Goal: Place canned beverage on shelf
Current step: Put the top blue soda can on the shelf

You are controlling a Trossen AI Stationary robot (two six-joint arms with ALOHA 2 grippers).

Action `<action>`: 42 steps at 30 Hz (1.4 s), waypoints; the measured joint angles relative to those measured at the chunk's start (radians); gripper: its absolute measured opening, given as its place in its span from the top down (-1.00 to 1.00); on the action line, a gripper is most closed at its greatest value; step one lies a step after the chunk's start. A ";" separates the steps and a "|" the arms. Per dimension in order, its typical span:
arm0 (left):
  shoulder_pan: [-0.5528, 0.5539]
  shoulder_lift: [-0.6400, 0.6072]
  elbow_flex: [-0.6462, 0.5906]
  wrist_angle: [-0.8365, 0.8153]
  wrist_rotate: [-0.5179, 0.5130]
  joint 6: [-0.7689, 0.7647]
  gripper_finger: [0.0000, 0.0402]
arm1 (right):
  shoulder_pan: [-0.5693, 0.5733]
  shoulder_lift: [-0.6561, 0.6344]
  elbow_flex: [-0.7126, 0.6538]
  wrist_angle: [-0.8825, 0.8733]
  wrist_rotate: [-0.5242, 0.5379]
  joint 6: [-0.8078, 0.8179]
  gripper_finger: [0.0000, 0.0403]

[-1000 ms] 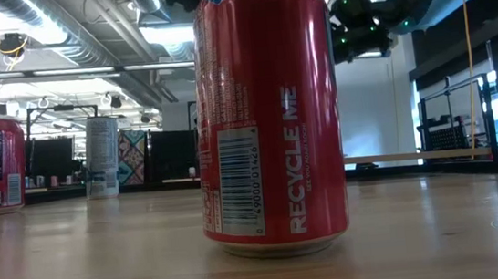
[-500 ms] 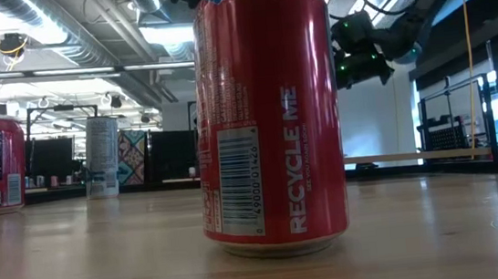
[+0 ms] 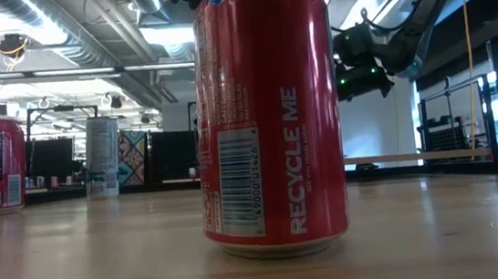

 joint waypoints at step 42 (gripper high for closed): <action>-0.071 0.047 0.000 0.332 -0.258 -0.030 -0.33 | 0.037 -0.569 0.002 -0.369 -0.030 0.176 0.04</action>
